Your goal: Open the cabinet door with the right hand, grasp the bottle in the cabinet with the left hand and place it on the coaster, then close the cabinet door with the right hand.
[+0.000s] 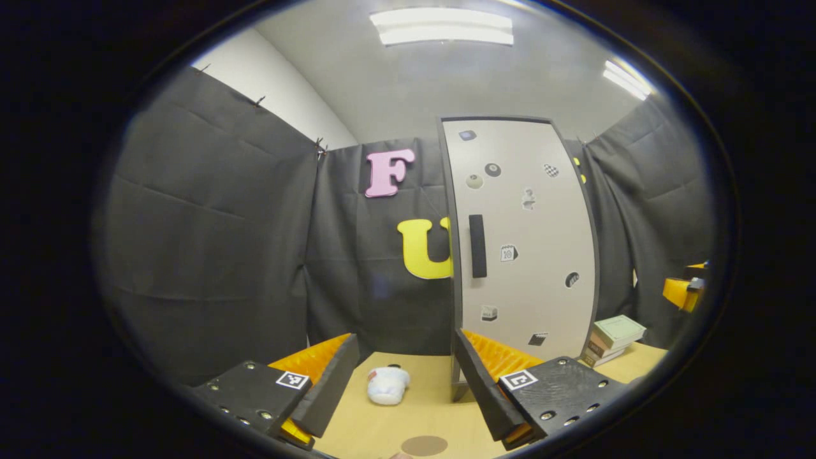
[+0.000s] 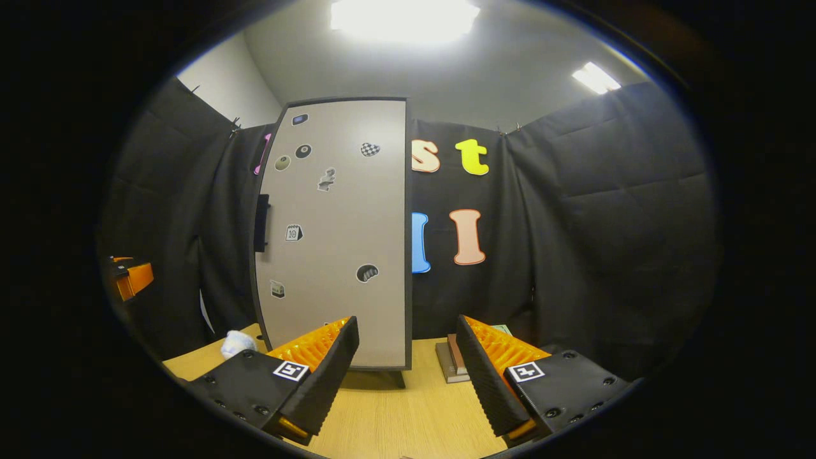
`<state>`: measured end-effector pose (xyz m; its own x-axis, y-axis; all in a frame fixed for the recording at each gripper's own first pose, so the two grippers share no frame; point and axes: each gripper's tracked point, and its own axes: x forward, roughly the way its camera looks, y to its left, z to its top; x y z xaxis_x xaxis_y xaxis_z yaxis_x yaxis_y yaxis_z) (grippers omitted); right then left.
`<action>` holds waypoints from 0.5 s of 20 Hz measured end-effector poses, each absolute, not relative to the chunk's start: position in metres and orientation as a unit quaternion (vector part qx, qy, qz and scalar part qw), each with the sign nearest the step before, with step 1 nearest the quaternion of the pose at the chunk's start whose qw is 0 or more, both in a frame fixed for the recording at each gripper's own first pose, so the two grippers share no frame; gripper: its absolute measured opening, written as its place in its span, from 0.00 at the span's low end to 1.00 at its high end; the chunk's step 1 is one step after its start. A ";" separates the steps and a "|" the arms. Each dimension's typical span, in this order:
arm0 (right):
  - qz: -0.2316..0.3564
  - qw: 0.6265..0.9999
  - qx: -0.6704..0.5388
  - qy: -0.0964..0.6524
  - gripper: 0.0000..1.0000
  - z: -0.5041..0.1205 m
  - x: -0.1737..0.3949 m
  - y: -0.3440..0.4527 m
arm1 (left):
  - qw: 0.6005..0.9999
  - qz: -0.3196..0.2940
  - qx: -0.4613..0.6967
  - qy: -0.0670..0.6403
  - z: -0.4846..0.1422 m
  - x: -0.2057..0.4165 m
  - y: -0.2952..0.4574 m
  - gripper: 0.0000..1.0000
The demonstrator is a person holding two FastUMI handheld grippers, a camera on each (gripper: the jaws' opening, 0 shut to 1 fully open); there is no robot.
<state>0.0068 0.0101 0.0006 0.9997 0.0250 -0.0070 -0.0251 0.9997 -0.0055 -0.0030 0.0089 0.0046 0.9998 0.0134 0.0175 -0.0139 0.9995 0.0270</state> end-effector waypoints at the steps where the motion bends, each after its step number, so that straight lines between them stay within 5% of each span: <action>1: 0.014 1.000 -0.003 0.002 0.97 0.002 0.009 0.012 | 1.000 0.009 0.013 -0.009 0.005 -0.003 0.010 0.89; 10: 0.071 0.997 -0.003 -0.018 0.98 0.041 0.045 0.057 | 0.998 0.046 0.042 -0.006 0.001 -0.019 0.048 0.89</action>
